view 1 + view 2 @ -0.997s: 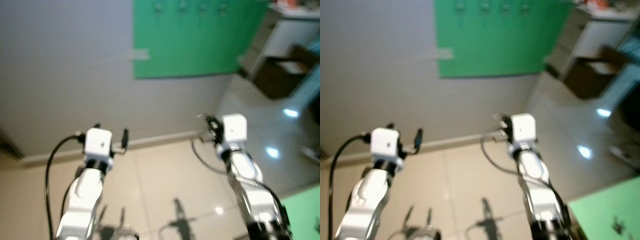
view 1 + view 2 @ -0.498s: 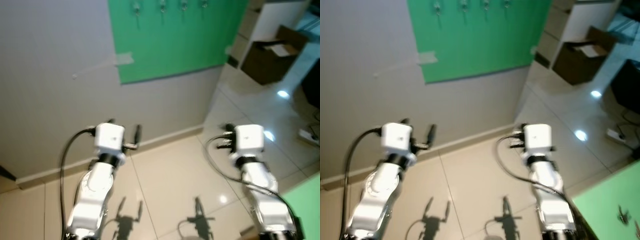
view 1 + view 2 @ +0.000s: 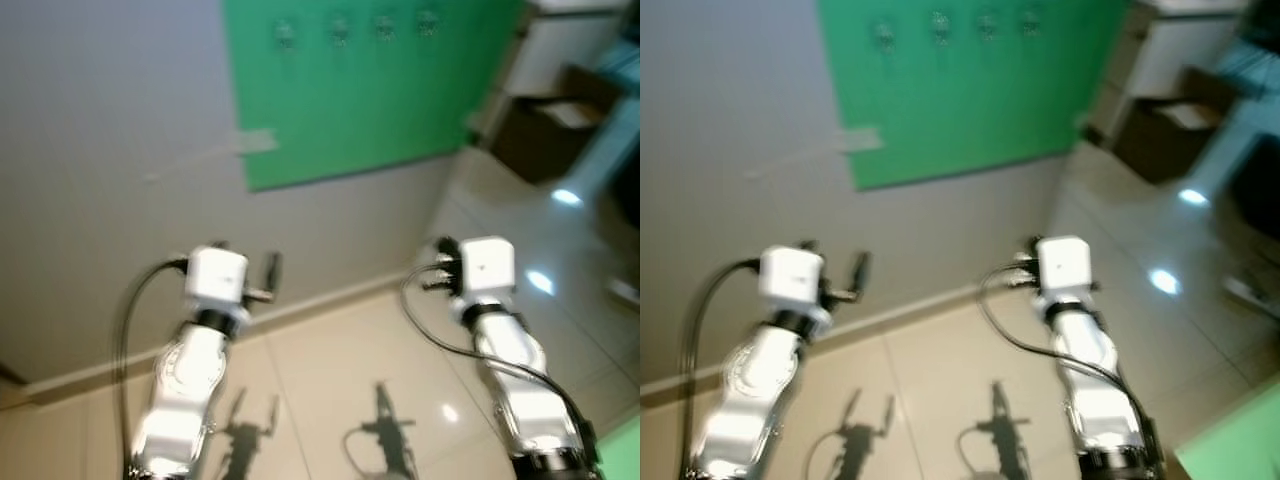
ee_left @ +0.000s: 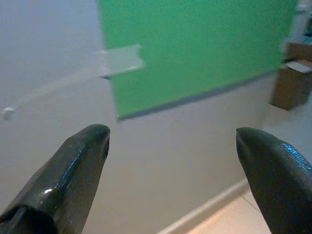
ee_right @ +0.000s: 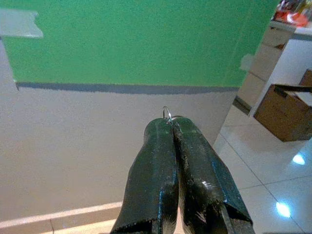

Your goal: Hang keys on a hook

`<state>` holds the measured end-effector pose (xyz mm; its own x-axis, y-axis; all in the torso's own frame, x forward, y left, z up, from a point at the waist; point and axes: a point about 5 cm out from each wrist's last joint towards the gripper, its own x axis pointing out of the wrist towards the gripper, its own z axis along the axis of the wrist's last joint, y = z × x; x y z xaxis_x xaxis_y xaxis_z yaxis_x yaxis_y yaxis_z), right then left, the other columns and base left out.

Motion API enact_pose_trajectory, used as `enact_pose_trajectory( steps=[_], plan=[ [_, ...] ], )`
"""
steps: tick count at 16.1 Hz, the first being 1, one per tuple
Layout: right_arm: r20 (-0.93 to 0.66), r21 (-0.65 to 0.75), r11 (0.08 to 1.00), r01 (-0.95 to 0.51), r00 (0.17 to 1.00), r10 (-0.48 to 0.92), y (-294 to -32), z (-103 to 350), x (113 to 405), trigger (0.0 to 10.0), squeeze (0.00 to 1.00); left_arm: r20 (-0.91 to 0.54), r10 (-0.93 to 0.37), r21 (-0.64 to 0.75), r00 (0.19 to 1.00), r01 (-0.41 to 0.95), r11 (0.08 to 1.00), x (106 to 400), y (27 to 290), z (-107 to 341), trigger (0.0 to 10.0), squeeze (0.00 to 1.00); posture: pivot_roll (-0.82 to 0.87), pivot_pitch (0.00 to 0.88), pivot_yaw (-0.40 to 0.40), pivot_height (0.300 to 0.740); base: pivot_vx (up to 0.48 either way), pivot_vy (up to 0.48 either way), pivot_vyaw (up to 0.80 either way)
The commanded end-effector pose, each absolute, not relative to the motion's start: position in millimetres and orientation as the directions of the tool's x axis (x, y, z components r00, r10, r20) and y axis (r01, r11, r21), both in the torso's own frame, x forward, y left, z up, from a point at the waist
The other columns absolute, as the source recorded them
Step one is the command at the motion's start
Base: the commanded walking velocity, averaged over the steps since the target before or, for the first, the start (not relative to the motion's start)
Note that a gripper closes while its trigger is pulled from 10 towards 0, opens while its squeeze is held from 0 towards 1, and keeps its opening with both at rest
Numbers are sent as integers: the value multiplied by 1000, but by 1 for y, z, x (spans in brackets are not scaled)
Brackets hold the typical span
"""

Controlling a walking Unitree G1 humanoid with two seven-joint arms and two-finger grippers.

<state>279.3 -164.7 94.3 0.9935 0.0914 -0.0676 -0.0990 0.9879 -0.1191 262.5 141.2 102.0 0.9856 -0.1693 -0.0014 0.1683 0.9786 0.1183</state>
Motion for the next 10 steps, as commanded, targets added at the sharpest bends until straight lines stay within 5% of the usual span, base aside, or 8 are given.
enact_pose_trajectory(
  steps=[1,8,10],
  plan=[
    [-31,-130,983,-131,991,128,-154,103,285,10000,0,5,-124,128,992,122,984,264,153,104,10000,0,-68,14,-32,740,341,0,469],
    [2,-145,987,-68,998,69,-164,109,288,10000,0,17,-179,133,984,175,975,280,139,107,10000,0,-118,22,15,740,327,0,619],
    [-1,-137,990,-20,1000,20,-171,108,283,10000,0,9,-170,109,985,168,980,286,138,107,10000,0,-142,23,32,740,135,0,0]
  ],
)
